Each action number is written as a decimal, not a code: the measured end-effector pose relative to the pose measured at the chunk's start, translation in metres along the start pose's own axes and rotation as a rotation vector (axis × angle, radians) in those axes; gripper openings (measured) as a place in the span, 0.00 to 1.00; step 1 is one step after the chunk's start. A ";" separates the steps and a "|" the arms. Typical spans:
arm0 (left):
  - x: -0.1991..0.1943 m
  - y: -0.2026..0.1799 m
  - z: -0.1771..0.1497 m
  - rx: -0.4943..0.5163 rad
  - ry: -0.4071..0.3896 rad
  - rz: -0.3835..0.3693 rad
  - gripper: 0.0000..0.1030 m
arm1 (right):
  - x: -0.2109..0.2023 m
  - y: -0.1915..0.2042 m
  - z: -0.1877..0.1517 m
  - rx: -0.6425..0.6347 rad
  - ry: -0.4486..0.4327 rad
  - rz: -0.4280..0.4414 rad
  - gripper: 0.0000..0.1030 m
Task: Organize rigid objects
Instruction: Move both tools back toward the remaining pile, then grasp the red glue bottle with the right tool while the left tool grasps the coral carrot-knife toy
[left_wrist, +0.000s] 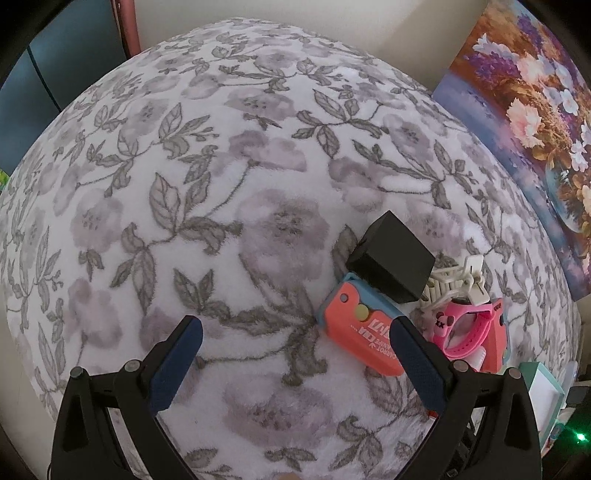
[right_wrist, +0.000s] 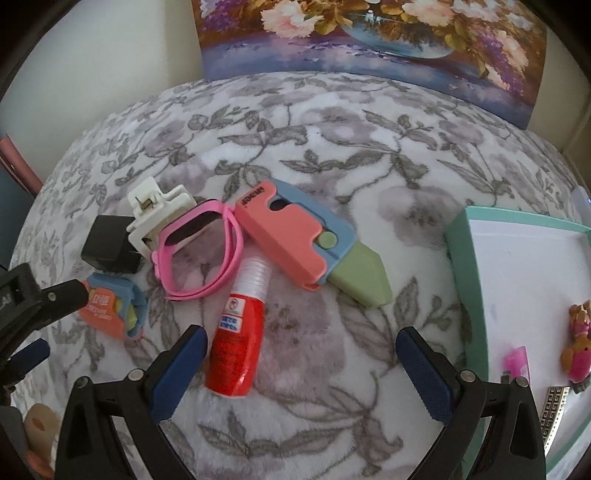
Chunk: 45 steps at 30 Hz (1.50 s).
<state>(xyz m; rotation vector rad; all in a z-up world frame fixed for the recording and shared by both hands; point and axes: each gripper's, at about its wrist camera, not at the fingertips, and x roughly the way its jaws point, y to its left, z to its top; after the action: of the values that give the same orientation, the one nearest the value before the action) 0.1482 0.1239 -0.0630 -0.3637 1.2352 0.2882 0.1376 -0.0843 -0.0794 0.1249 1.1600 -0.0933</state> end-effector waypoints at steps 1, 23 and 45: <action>0.000 0.000 0.000 0.001 0.002 -0.004 0.98 | 0.001 0.001 0.000 0.000 0.002 0.000 1.00; 0.010 -0.005 0.001 0.025 0.024 -0.008 0.98 | -0.007 -0.015 0.008 0.021 -0.022 -0.008 0.63; 0.015 -0.016 0.001 0.078 0.024 -0.043 0.98 | -0.015 -0.010 0.008 -0.035 -0.012 0.122 0.33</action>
<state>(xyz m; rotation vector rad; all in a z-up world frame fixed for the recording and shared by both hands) 0.1597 0.1104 -0.0751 -0.3270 1.2566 0.1992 0.1378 -0.0950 -0.0624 0.1637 1.1394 0.0346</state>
